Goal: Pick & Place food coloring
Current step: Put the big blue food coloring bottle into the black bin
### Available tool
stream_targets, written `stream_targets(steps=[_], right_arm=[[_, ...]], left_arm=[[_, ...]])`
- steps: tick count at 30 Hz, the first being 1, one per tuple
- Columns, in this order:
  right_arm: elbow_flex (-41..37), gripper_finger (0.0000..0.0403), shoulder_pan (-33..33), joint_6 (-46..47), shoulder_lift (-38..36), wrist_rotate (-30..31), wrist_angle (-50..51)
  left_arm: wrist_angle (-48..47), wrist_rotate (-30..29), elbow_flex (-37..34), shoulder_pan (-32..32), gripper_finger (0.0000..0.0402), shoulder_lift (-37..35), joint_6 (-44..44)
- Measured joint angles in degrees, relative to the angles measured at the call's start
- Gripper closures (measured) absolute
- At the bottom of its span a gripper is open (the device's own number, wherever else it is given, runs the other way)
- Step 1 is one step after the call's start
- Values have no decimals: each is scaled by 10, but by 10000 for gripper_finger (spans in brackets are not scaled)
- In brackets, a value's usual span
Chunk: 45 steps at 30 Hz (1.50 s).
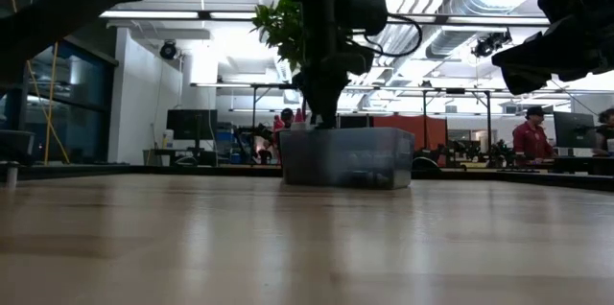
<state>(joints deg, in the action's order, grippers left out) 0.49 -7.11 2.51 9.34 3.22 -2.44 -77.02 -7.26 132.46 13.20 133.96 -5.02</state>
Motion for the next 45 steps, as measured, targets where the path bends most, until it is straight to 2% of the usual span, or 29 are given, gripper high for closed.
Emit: stream_targets(steps=[6,33,45], right_arm=[[0,400,0,0,0,0,0],[0,400,0,0,0,0,0],[0,400,0,0,0,0,0]], left_arm=[[0,3,0,0,287,4,-3],[5,1,0,-1,282,4,-12],[5,1,0,-1,240,3,3]])
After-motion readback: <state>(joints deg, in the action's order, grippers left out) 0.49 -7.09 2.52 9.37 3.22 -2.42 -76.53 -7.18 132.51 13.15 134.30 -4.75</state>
